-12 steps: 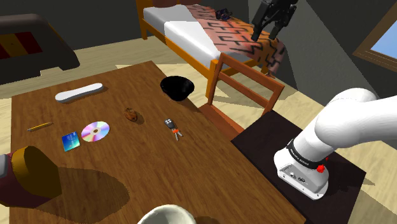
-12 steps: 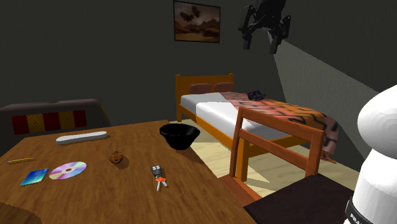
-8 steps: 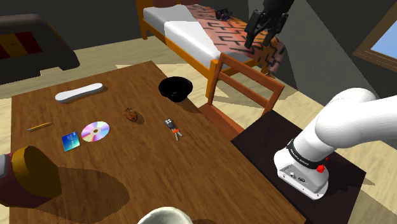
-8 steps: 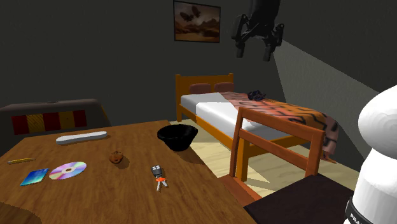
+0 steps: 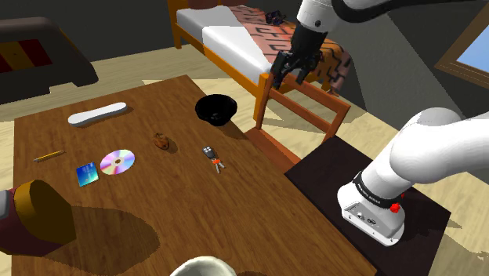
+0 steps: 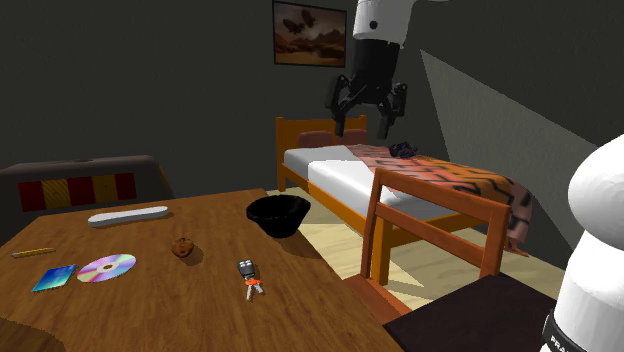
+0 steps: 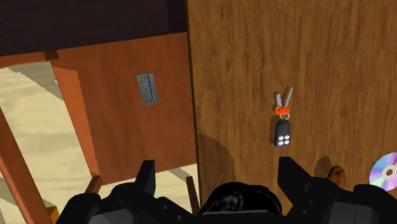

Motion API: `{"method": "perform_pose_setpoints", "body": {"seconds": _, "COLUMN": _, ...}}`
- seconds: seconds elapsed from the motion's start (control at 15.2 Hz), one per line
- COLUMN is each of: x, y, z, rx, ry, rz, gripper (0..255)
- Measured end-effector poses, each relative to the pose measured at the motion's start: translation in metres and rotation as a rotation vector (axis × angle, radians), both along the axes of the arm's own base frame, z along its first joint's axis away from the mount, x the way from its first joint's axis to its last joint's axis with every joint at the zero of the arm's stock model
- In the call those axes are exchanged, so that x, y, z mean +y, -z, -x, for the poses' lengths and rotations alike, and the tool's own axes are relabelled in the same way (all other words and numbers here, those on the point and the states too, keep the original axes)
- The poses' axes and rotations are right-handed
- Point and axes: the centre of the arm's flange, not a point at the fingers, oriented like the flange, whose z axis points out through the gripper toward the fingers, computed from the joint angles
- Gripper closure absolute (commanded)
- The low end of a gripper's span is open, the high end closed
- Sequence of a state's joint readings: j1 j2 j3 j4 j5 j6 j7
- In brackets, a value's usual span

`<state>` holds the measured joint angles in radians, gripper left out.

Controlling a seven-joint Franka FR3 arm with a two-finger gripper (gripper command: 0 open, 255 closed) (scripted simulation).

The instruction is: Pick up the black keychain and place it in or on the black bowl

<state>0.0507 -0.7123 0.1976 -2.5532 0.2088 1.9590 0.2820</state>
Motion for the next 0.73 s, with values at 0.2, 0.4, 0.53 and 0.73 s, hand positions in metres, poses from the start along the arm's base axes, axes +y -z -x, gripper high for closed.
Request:
{"method": "perform_pose_setpoints", "body": {"seconds": 0.2, "x": 0.021, "y": 0.030, "z": -0.012, "rx": -0.004, "ry": 0.002, "rz": 0.001, "gripper": 0}}
{"method": "perform_pose_setpoints", "body": {"seconds": 0.4, "x": 0.046, "y": 0.060, "z": -0.018, "rx": -0.008, "ry": 0.004, "rz": 0.003, "gripper": 0}}
{"method": "perform_pose_setpoints", "body": {"seconds": 0.53, "x": 0.064, "y": 0.081, "z": -0.023, "rx": -0.010, "ry": 0.006, "rz": 0.004, "gripper": 0}}
{"method": "perform_pose_setpoints", "body": {"seconds": 0.73, "x": 0.088, "y": 0.111, "z": -0.035, "rx": -0.014, "ry": 0.008, "rz": 0.005, "gripper": 0}}
